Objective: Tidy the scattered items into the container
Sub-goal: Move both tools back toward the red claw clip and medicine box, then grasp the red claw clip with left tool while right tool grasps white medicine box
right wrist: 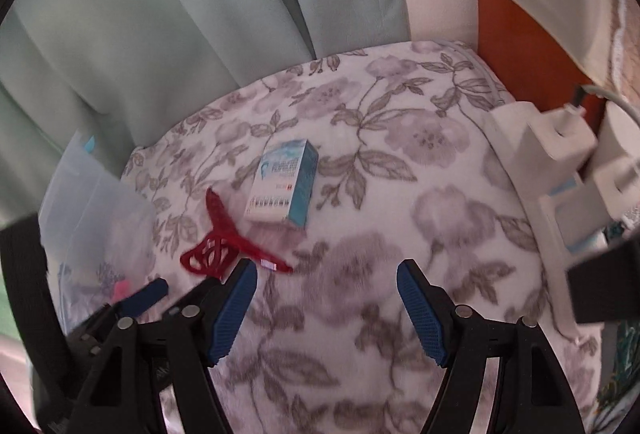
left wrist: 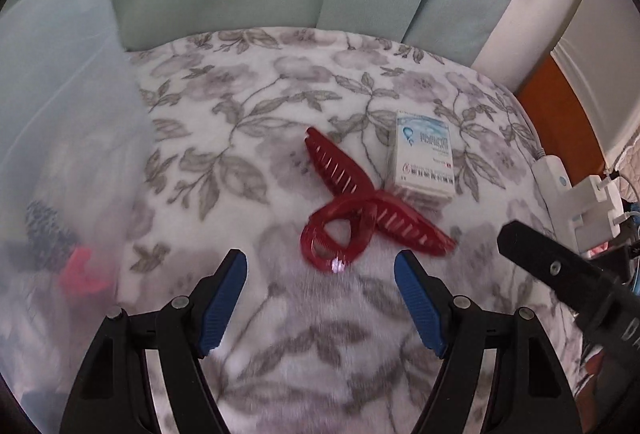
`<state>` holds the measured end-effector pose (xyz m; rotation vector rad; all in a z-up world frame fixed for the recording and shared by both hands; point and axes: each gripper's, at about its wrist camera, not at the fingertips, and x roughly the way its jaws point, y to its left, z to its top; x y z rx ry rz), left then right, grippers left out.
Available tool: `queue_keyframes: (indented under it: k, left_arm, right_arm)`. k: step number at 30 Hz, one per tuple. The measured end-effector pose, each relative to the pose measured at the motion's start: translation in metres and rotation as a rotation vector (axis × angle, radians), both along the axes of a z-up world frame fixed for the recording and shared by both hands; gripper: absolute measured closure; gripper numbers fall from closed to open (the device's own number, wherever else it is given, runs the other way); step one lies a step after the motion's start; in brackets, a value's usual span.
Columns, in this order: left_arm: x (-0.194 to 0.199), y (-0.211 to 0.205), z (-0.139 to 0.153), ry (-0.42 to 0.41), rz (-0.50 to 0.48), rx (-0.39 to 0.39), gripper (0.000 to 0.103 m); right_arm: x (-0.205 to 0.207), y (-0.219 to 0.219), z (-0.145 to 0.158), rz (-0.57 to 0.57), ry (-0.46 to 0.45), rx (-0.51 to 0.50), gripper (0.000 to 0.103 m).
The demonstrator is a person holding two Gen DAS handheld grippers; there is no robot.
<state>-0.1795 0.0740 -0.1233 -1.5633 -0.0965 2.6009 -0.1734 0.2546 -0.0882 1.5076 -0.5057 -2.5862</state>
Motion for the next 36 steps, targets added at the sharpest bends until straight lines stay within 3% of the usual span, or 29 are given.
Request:
queue_keyframes:
  k: [15,26,36]
  left_arm:
    - [-0.027,0.0,-0.023,0.094,-0.056,0.026,0.027]
    - [-0.033,-0.001,-0.025,0.134,-0.064,0.023,0.04]
    - [-0.038,0.0,-0.03,0.157,-0.069,0.03,0.038]
  right_arm:
    - [-0.057,-0.037,-0.03,0.091,-0.01,0.008,0.027]
    - [-0.079,-0.049,-0.041,0.086,-0.014,0.037,0.027]
    - [-0.093,-0.055,-0.044,0.078,0.004,0.087,0.03]
